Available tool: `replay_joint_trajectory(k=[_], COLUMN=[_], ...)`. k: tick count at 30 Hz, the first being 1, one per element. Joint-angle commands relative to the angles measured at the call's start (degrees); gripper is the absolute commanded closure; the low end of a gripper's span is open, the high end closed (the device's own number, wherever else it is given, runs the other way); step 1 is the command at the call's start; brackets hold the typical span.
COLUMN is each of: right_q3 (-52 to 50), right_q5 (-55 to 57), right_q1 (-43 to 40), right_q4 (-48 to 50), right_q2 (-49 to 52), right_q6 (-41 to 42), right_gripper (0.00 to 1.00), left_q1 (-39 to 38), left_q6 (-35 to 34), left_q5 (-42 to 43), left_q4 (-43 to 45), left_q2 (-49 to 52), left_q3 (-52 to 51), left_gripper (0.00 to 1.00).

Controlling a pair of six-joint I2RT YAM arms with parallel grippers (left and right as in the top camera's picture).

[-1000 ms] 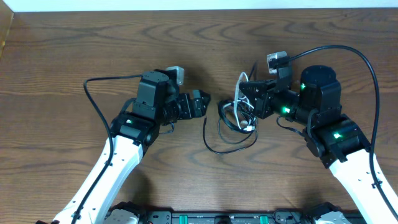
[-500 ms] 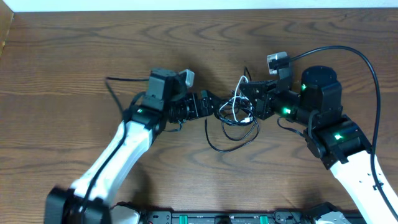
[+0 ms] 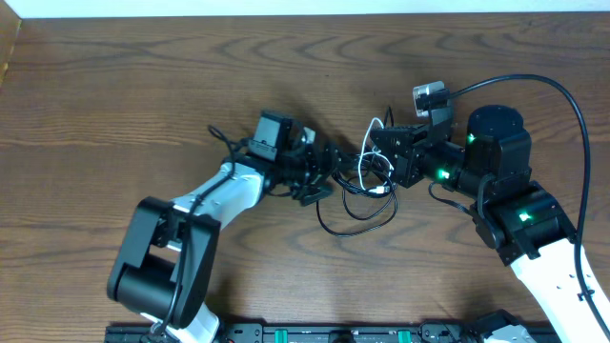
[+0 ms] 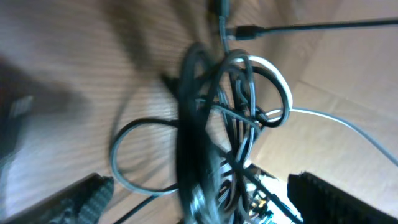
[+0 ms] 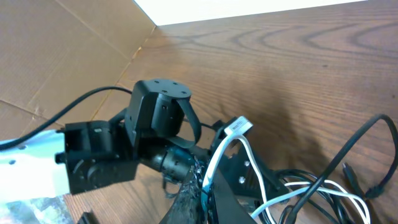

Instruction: Untangle cables

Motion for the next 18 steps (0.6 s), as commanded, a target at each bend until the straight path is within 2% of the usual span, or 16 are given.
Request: replay_joint_trajectory(k=[1,4,7,13,18], right_q3=[0.2,0.2,0.2,0.2,0.2], right_q5=[0.0,0.0,0.1,3.9,8.2], right_q1=[-0.4,-0.4,-0.7,-5.5,-11.6], right_q4=[-0.5,-1.5,-2.3,-4.2,-7.8], right_q2=[-0.9,-1.0,-1.8,-6.9,-13.0], right_q6=[-1.1,-1.1,-1.4,-1.6,-1.6], right_gripper=[0.99,0.99,0.99,0.99,0.99], left_q1=[-2.1,-3.1,-2.7,-0.9,-0.2], left_q6=[-5.1,-5.0,-1.7,4.1,12.7], left_q5=[-1.4,-7.6,-12.7,-16.4,-16.5], left_q4=[4.5,6.1,5.1,5.0,5.0], left_q2=[1.2,1.2,1.2,1.2,1.2], left_q3=[-0.2,-0.2,-0.2,-0.2,-0.2], left_gripper=[0.28,0.65,0.92,0.92,0.92])
